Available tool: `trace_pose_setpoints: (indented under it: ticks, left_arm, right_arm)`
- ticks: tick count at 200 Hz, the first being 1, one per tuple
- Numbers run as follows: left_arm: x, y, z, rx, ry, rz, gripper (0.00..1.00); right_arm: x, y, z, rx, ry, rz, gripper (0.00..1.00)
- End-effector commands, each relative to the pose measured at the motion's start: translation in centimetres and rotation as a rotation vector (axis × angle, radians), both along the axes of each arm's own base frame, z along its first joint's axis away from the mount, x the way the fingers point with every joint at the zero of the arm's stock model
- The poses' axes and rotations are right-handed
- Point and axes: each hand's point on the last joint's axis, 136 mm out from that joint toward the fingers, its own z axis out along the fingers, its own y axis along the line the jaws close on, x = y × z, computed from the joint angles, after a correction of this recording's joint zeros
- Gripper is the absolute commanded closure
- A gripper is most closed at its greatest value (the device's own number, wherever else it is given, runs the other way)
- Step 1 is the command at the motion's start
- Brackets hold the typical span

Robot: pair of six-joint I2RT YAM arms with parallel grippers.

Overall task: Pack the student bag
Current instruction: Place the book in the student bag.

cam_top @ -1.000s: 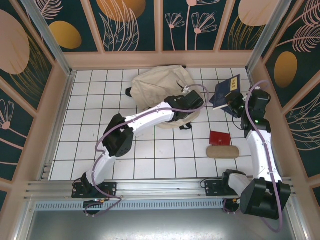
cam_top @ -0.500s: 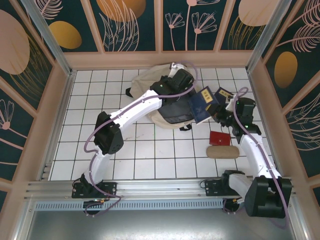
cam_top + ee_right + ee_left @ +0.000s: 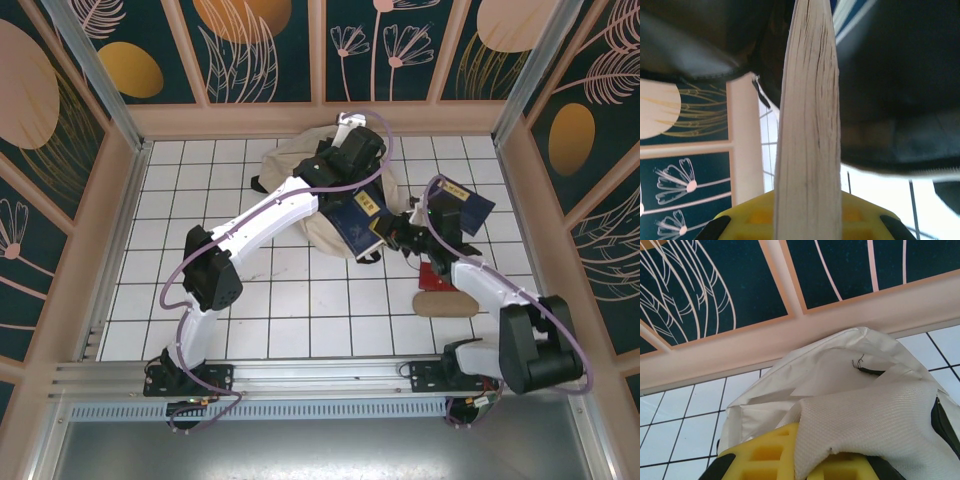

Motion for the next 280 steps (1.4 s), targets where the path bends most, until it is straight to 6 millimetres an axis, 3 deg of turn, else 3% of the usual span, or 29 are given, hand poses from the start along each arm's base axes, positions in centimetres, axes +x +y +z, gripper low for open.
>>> trace_pose_setpoints:
  ticks: [1, 32, 47, 74, 143, 188, 202, 218, 280]
  left_arm:
    - [-0.6, 1.2, 6.4, -0.107, -0.114, 0.022, 0.94]
    - [-0.6, 1.0, 6.7, -0.123, -0.111, 0.008, 0.94]
    - [-0.5, 0.9, 6.9, -0.137, -0.116, 0.008, 0.93]
    - [-0.1, 0.5, 7.7, -0.131, -0.128, 0.003, 0.92]
    - [0.4, 0.3, 7.8, -0.123, -0.123, 0.004, 0.92]
    - [0.5, -0.2, 6.4, -0.103, -0.087, -0.019, 0.92]
    - [0.4, -0.6, 5.8, -0.098, -0.068, -0.035, 0.92]
    - [0.3, -0.8, 5.5, -0.106, -0.055, -0.047, 0.93]
    - [-0.1, -0.2, 5.4, -0.101, -0.047, -0.034, 0.93]
  right_arm:
    - [4.4, 0.0, 5.3, 0.054, -0.2, -0.089, 0.98]
    - [6.8, 1.4, 5.6, 0.097, -0.218, -0.077, 0.98]
    - [7.7, 3.2, 5.5, 0.107, -0.223, -0.033, 0.98]
    - [9.3, 6.0, 4.3, 0.123, -0.209, -0.013, 0.98]
    - [14.7, 10.1, 1.3, 0.207, -0.204, -0.056, 0.99]
    - [15.1, 12.9, 2.1, 0.238, -0.212, -0.053, 0.99]
    - [15.0, 13.4, 2.3, 0.236, -0.218, -0.055, 0.98]
    - [15.7, 13.9, 1.2, 0.221, -0.187, -0.068, 0.98]
    - [20.9, 13.7, -3.5, 0.119, -0.145, -0.205, 0.97]
